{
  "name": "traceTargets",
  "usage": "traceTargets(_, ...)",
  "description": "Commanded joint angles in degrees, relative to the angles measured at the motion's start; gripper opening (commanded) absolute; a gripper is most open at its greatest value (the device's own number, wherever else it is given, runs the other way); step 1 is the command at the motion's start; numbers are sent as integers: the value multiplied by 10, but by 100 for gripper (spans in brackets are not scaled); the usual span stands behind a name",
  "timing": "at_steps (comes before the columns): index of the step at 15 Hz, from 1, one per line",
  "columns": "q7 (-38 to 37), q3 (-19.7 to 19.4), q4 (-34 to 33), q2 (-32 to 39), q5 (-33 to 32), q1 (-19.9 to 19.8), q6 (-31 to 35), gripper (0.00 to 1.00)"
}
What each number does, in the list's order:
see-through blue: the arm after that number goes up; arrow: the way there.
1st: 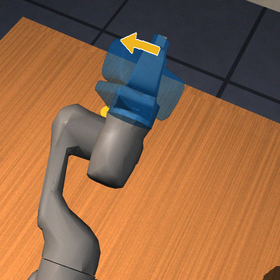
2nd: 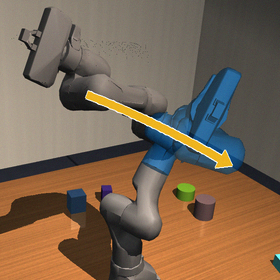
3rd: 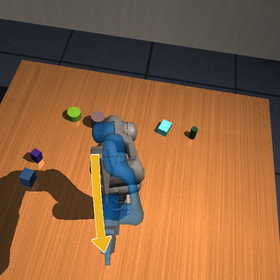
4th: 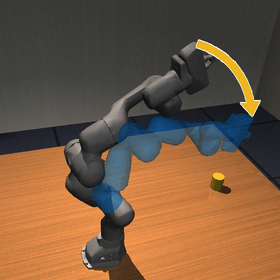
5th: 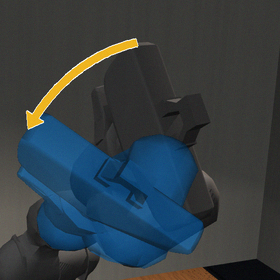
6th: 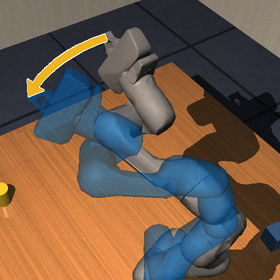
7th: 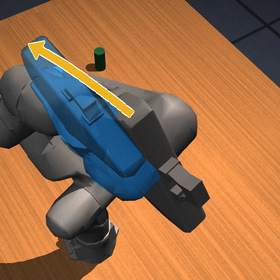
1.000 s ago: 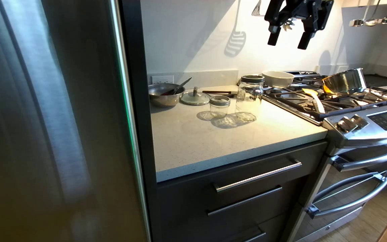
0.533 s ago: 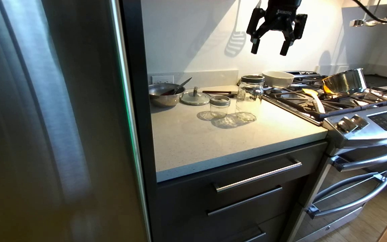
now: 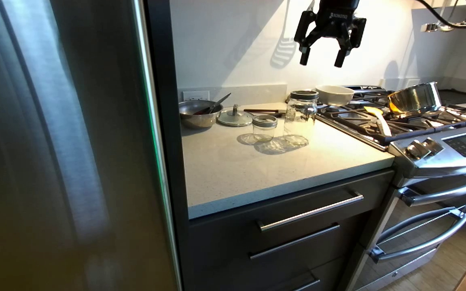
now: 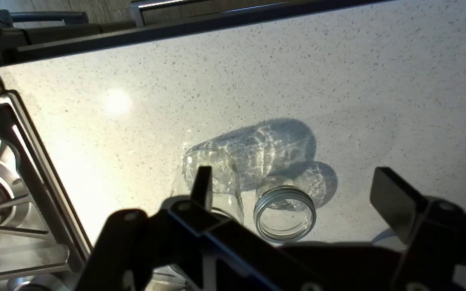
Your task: Remove the lids from the big and small jug
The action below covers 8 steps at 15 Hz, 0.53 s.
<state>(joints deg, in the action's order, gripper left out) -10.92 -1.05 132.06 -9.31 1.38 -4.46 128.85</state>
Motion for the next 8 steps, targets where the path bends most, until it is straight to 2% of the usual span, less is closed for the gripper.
traceTargets(1, -33, -6, 1, 4, -23, -8, 7, 100)
traceTargets(8, -124, -15, -5, 8, -82, -38, 13, 100)
